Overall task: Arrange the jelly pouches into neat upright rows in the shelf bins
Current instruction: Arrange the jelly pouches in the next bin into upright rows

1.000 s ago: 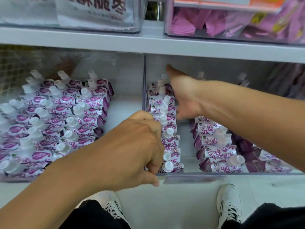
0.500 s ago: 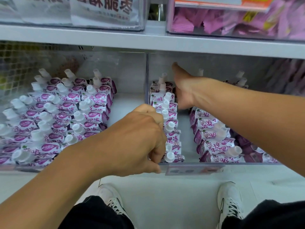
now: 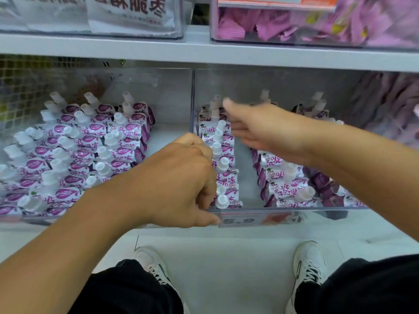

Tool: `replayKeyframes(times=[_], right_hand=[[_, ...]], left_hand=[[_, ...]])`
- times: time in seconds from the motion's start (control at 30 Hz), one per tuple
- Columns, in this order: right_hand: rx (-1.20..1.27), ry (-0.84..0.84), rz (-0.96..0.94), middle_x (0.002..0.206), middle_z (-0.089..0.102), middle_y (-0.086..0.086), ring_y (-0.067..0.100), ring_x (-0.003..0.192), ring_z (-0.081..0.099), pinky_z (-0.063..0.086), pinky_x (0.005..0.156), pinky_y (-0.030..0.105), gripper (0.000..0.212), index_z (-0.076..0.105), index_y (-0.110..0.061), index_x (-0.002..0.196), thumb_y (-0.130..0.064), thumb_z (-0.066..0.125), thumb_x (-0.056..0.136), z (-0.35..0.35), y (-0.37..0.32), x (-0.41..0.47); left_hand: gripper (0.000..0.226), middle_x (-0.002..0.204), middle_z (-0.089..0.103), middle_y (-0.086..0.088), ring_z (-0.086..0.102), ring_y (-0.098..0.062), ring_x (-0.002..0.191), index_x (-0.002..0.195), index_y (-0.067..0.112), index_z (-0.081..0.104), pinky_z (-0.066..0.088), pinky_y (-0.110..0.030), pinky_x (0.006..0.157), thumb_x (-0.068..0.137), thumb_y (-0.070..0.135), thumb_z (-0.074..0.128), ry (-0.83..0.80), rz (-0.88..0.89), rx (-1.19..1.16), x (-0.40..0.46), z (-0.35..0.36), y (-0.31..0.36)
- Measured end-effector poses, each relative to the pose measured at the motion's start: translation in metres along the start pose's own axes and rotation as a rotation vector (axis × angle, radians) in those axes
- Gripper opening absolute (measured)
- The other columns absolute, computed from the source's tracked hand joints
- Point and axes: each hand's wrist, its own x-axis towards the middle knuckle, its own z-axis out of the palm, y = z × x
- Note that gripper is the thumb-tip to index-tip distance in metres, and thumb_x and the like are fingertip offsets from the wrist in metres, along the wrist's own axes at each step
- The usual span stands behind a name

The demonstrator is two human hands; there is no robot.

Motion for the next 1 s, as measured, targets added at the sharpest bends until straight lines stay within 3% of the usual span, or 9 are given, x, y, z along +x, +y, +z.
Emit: replayKeyframes(times=[0.07,0.13,0.2,0.27,0.4,0.53,0.73,0.87,1.0], right_hand=[[-0.353,0.041,-0.258,0.085,0.067,-0.019,-0.004,0.075,0.062,0.047,0.079,0.01,0.056,0.071,-0.019,0.107,-0.067,0.05,0.086,-0.009,0.009,-0.051],[-0.594,0.234,-0.458,0.071,0.067,-0.022,-0.005,0.066,0.064,0.048,0.063,0.008,0.027,0.074,-0.024,0.089,-0.048,0.062,0.09,-0.024,0.032,-0.096],[-0.601,0.404,-0.496,0.07,0.07,-0.019,-0.004,0.068,0.067,0.047,0.062,0.007,0.014,0.075,-0.025,0.086,-0.038,0.069,0.085,-0.038,0.054,-0.122],[-0.552,0.447,-0.452,0.07,0.07,-0.018,-0.004,0.07,0.067,0.044,0.061,0.003,0.012,0.075,-0.025,0.084,-0.031,0.065,0.082,-0.047,0.07,-0.128],[-0.82,0.362,-0.339,0.075,0.074,-0.008,0.008,0.07,0.066,0.054,0.07,0.026,0.03,0.076,-0.023,0.089,-0.034,0.048,0.086,-0.056,0.073,-0.119],[-0.947,0.124,-0.236,0.07,0.07,-0.011,0.001,0.067,0.062,0.053,0.069,0.027,0.026,0.074,-0.023,0.078,-0.042,0.057,0.081,-0.071,0.077,-0.124],[-1.137,0.133,-0.218,0.081,0.065,-0.006,0.014,0.082,0.061,0.05,0.072,0.03,0.026,0.065,-0.025,0.089,-0.05,0.066,0.083,-0.065,0.096,-0.125],[-1.288,0.256,-0.253,0.091,0.065,-0.007,0.018,0.092,0.061,0.03,0.064,0.025,0.025,0.063,-0.028,0.094,-0.05,0.052,0.091,-0.06,0.096,-0.125],[-1.292,0.346,-0.333,0.067,0.064,-0.003,0.026,0.068,0.061,0.023,0.065,0.027,0.021,0.066,-0.022,0.065,-0.035,0.073,0.079,-0.069,0.096,-0.114]], left_hand=[[0.048,0.052,0.054,0.017,0.049,-0.004,0.063,0.051,0.025,0.061,0.042,-0.031,0.088,0.071,0.068,0.067,0.095,-0.009,-0.006,0.002,-0.003,0.009],[0.048,0.056,0.055,0.014,0.051,-0.012,0.065,0.056,0.024,0.06,0.045,-0.036,0.078,0.075,0.068,0.065,0.267,0.024,-0.002,0.009,-0.003,0.029],[0.05,0.069,0.06,0.012,0.055,-0.015,0.073,0.071,0.025,0.064,0.046,-0.036,0.077,0.077,0.074,0.057,0.31,0.025,0.044,0.02,0.001,0.053],[0.068,0.083,0.061,0.011,0.056,-0.016,0.082,0.087,0.026,0.064,0.046,-0.035,0.081,0.075,0.087,0.038,0.151,-0.06,0.119,0.032,0.008,0.074],[0.083,0.065,0.051,0.004,0.049,-0.018,0.064,0.066,0.021,0.053,0.041,-0.034,0.063,0.069,0.094,0.014,-0.089,-0.185,0.177,0.045,0.016,0.077],[0.058,0.078,0.06,0.005,0.058,-0.019,0.077,0.08,0.021,0.062,0.05,-0.035,0.07,0.08,0.076,0.046,-0.285,-0.091,0.222,0.052,0.011,0.063],[0.021,0.07,0.045,0.004,0.058,-0.026,0.077,0.077,0.019,0.051,0.045,-0.032,0.065,0.091,0.032,0.06,-0.193,-0.097,0.298,0.058,0.022,0.081],[0.023,0.079,0.055,0.003,0.061,-0.026,0.082,0.08,0.024,0.049,0.045,-0.033,0.07,0.096,0.041,0.052,-0.12,-0.131,0.326,0.052,0.025,0.081],[0.025,0.091,0.062,0.004,0.062,-0.027,0.089,0.086,0.029,0.05,0.033,-0.032,0.064,0.096,0.052,0.048,-0.074,-0.201,0.361,0.058,0.02,0.072]])
